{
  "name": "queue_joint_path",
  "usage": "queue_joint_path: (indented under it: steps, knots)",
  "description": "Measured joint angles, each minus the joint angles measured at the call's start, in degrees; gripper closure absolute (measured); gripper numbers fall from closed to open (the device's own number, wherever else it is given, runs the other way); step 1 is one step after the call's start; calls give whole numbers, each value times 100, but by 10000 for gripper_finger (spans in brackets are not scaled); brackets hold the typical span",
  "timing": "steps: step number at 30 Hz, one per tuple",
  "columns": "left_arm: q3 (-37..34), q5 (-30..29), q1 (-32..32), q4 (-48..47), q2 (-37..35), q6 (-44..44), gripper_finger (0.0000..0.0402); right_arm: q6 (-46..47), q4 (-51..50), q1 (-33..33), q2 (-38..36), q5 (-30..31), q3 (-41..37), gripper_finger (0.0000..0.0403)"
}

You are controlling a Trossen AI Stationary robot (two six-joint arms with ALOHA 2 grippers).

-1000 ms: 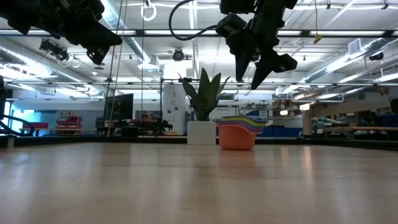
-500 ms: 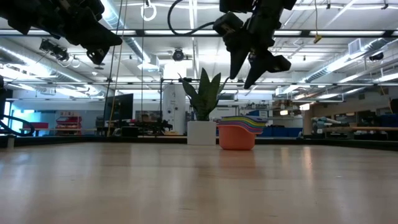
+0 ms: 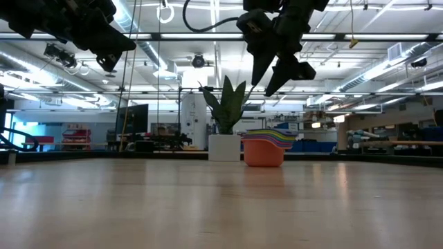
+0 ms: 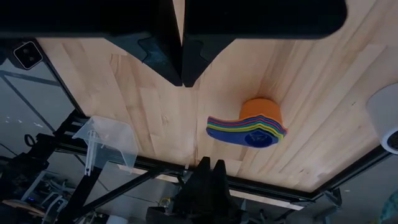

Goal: Nest measuring cups in basket
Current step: Put the nested measuring cups into the transparent bin

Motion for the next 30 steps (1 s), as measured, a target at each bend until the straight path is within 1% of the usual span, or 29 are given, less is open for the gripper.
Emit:
queue_joint_path:
  steps: [4,7,10,17,20,26,30]
  knots:
    - [0,0,0,0,1,0,388,250,-17,18,0,0,0,212]
    - [0,0,0,0,2,0,388,230,-110,81,0,0,0,197]
    - [0,0,0,0,2,0,388,127,-127,129,0,55,0,168]
    - [0,0,0,2,0,0,388,136,-268,136,0,351,0,82]
    - [0,0,0,1,2,0,388,135,-324,135,0,523,-2,56]
    - [0,0,0,2,2,0,388,675,-628,141,0,760,-5,31]
    - [0,-1,0,0,1,0,388,771,-489,144,4,846,-134,25]
